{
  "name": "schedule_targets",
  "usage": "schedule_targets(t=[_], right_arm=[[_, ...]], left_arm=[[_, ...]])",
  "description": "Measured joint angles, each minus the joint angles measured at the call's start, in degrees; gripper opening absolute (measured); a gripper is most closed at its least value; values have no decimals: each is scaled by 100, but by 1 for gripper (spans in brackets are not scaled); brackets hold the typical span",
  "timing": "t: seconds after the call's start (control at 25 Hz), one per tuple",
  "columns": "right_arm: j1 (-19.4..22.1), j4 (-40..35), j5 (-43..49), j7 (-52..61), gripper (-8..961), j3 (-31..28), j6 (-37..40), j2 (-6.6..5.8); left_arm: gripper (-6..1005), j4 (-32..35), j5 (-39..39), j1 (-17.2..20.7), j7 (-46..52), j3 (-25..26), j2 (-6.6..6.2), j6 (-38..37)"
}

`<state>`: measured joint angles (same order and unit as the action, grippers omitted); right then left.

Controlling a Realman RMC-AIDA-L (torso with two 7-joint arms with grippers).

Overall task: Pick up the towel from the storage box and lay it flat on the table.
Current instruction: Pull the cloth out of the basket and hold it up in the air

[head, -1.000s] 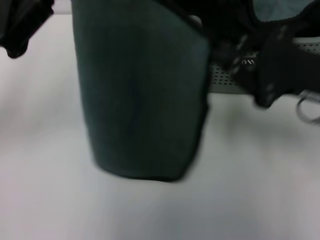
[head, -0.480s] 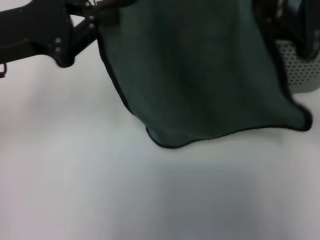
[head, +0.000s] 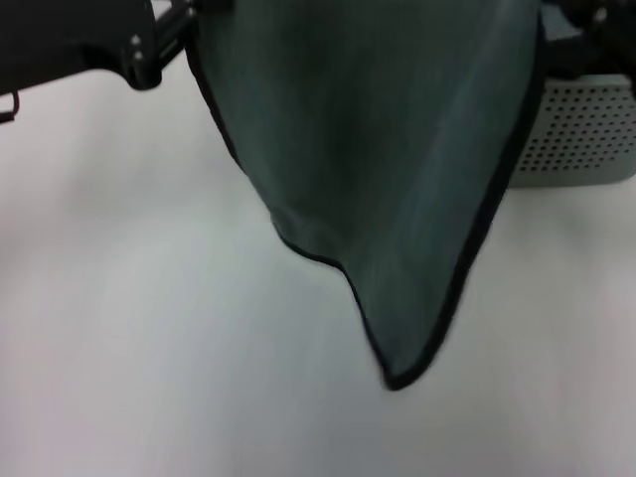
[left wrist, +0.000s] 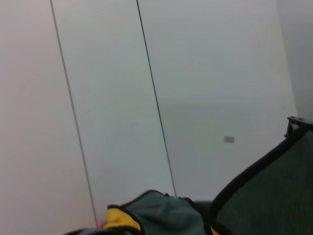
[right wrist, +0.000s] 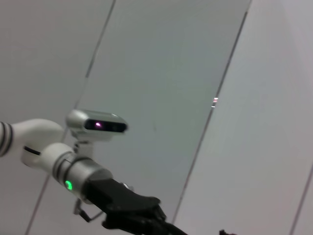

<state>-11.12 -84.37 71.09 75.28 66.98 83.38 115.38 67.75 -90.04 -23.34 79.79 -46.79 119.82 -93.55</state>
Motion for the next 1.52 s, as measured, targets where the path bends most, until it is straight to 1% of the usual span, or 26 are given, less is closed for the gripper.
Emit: schedule_targets(t=[0.08, 0.2, 0.32, 0.4, 0.44, 0.52, 0.64, 0.72, 0.8, 0.88, 0.92, 0.96, 1.04, 1.12, 1.16, 1.2, 1.24, 1.32, 1.4, 1.52], right_arm=[[-31, 64, 40, -1, 41, -55, 21, -5], [31, 185, 95, 32, 44, -8, 254, -2], [131, 397, 104, 184, 46, 92, 793, 6], [221, 513, 101, 359, 48, 118, 1349, 7], [255, 515, 97, 417, 49, 116, 1503, 8], [377, 425, 39, 649, 50, 67, 1924, 10], [520, 159, -237, 1056, 53, -273, 2373, 7], [529, 174, -313, 1258, 55, -490, 2490, 1], [429, 430, -74, 1404, 56, -458, 2380, -7], [181, 1027, 527, 1464, 58, -113, 2007, -3], [-20, 1530, 873, 1429, 59, 168, 1695, -2], [-201, 1989, 1141, 1371, 60, 428, 1421, 10], [-553, 2702, 1416, 1253, 61, 764, 887, 27], [-785, 3128, 1537, 1198, 63, 916, 442, 36], [-824, 3196, 1568, 1189, 64, 941, 317, 36], [-859, 3188, 1616, 1184, 65, 978, 32, 35], [-859, 3188, 1616, 1184, 65, 978, 32, 35], [-893, 3100, 1626, 1196, 67, 994, -225, 20], [-935, 3044, 1629, 1218, 69, 975, -363, 4], [-1062, 3017, 1638, 1254, 71, 964, -572, -31]], left_arm=[[21, 77, 115, 10, 54, -13, -10, -41], [21, 174, 223, 86, 215, -28, -46, -363], [21, 313, 220, 217, 431, -21, -120, -990], [21, 434, 274, 347, 587, 6, -156, -1434], [21, 564, 327, 447, 697, 13, -171, -1644], [21, 861, 381, 647, 886, 12, -195, -1837], [21, 1454, 412, 946, 1272, -18, -213, -2018], [21, 1740, 390, 1032, 1526, -57, -214, -2084], [21, 1880, 150, 1061, 1726, -133, -193, -2089], [21, 1728, -429, 988, 1766, -195, -96, -1990], [21, 1598, -730, 943, 1740, -214, -47, -1905], [21, 1240, -1184, 833, 1634, -263, 6, -1688], [21, 627, -1675, 650, 1455, -323, 21, -1261], [21, -234, -2133, 358, 1239, -316, -15, -686], [21, -490, -2265, 249, 1164, -263, -32, -492], [22, -811, -2466, 90, 1089, -183, -78, -161], [22, -811, -2466, 90, 1089, -183, -78, -161], [22, -925, -2637, -11, 1095, -148, -106, 185], [22, -934, -2802, -123, 1149, -154, -101, 447], [22, -966, -2995, -288, 1288, -159, -101, 644]])
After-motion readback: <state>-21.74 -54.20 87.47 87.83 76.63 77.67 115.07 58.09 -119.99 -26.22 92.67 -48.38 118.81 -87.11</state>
